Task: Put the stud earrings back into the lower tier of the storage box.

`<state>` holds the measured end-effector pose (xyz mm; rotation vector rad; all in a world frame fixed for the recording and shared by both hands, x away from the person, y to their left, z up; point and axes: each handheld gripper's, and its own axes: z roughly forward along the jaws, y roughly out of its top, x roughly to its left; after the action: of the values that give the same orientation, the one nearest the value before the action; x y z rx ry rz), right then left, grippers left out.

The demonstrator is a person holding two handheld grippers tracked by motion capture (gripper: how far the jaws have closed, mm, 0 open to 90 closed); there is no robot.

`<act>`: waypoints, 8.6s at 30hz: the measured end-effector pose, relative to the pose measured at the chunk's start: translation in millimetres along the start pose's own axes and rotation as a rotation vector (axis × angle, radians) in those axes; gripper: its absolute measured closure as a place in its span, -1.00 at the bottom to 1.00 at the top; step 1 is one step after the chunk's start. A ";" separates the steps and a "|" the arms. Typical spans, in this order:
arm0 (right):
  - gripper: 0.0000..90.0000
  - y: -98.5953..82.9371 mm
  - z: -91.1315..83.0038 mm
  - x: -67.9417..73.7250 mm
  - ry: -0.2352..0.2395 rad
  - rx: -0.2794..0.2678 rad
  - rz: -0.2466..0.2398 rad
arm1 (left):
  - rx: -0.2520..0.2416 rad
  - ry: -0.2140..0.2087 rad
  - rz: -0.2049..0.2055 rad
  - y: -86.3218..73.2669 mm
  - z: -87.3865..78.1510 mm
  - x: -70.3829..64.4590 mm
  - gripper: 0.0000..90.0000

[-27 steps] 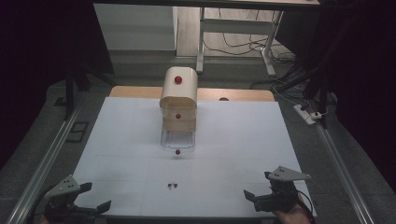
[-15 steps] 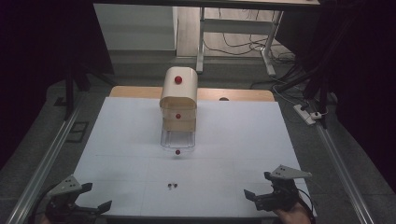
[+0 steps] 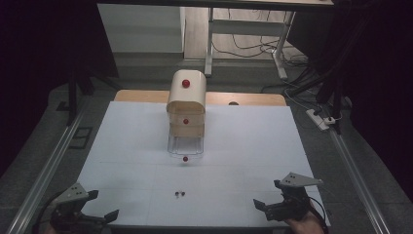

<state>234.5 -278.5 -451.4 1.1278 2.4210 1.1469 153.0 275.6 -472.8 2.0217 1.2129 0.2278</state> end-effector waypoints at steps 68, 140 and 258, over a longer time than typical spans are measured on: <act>-1.00 2.4 6.9 4.5 0.016 0.061 -0.062 | 0.220 -0.128 0.480 78.7 171.8 -62.1 -0.37; -0.98 3.2 9.4 1.6 0.050 0.081 -0.045 | -0.051 -0.047 0.243 172.9 174.4 -3.9 0.55; -1.00 4.0 9.1 4.9 0.049 0.079 -0.089 | 0.164 -0.092 0.257 94.1 169.7 -69.9 0.55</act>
<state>237.9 -268.2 -454.0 1.0138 2.5464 1.0721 264.5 106.7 -512.3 2.3048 0.9391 0.1609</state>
